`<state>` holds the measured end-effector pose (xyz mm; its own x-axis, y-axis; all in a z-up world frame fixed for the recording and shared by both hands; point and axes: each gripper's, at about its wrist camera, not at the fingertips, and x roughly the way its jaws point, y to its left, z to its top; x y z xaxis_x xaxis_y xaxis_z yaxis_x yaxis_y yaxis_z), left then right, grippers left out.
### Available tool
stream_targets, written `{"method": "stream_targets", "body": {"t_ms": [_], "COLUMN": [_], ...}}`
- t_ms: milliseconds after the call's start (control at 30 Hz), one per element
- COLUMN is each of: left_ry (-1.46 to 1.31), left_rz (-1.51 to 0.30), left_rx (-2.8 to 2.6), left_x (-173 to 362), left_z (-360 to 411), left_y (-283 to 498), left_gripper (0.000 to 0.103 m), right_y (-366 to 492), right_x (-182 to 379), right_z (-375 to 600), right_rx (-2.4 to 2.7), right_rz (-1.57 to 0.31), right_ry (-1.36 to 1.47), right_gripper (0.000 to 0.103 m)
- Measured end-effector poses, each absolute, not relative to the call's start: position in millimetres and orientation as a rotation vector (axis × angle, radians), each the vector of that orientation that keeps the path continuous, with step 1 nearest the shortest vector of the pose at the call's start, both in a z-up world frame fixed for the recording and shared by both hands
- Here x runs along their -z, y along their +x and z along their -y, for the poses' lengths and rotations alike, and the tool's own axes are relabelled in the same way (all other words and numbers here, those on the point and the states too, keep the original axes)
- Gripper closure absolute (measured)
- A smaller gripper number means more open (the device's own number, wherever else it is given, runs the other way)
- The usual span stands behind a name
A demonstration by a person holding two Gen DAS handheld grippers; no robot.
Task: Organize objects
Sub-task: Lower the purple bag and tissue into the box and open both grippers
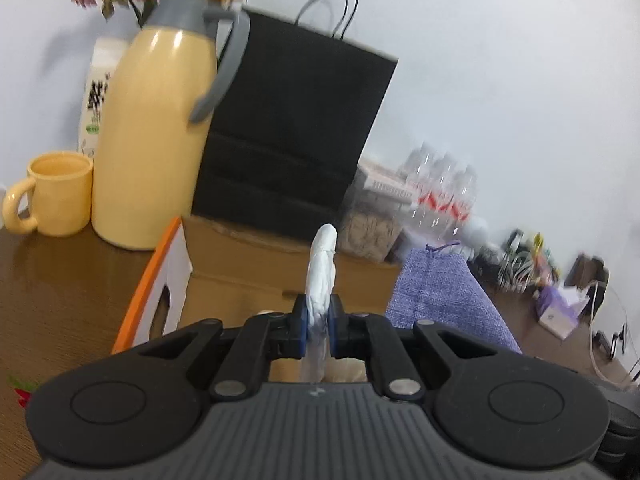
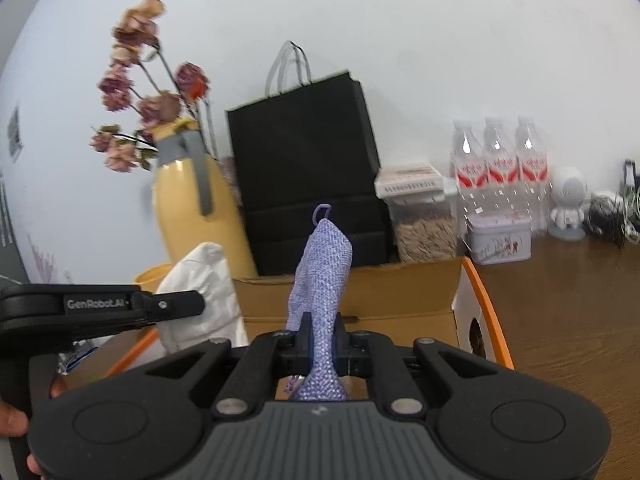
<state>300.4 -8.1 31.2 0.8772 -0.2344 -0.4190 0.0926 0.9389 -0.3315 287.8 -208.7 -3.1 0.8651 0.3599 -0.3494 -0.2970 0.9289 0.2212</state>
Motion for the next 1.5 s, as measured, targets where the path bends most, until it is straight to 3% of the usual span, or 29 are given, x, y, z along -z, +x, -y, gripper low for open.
{"method": "stream_targets", "body": {"t_ms": [200,300,333,367,400,433,467,533,600,1500], "left_ry": [-0.299,-0.28,-0.27,-0.263,-0.253,-0.237,-0.22,-0.194,-0.191,-0.179], "left_rz": [-0.484,-0.485,-0.477,-0.468,-0.456,-0.439,-0.413,-0.382,-0.383,-0.349], "left_rx": [0.16,0.112,0.099,0.089,0.073,0.048,0.019,-0.002,-0.003,0.03], "left_x": [-26.9,-25.8,-26.4,-27.4,-28.4,-29.6,-31.3,-33.7,-34.2,-48.9], "left_z": [9.5,10.8,11.2,11.7,12.3,13.6,15.2,16.8,16.7,20.4], "left_y": [300.1,297.6,296.2,294.1,291.6,288.2,283.6,278.1,277.0,240.2], "left_gripper": [0.092,0.086,0.071,0.043,0.025,0.0,0.0,0.0,0.0,0.0], "right_y": [297.8,295.4,295.1,294.0,291.7,289.1,286.2,280.8,277.2,248.7], "right_x": [16.2,17.5,17.8,18.1,17.8,17.3,16.3,13.7,11.6,-10.4], "right_z": [210.1,206.1,204.8,203.6,202.6,201.9,201.0,199.8,197.4,197.2], "right_rx": [-0.326,-0.325,-0.315,-0.297,-0.279,-0.263,-0.254,-0.254,-0.252,-0.305], "right_rz": [-0.456,-0.463,-0.464,-0.463,-0.459,-0.454,-0.444,-0.422,-0.411,-0.378], "right_ry": [0.155,0.132,0.12,0.106,0.094,0.082,0.07,0.055,0.036,0.029], "right_gripper": [0.096,0.087,0.084,0.079,0.063,0.046,0.037,0.007,0.0,0.0]}}
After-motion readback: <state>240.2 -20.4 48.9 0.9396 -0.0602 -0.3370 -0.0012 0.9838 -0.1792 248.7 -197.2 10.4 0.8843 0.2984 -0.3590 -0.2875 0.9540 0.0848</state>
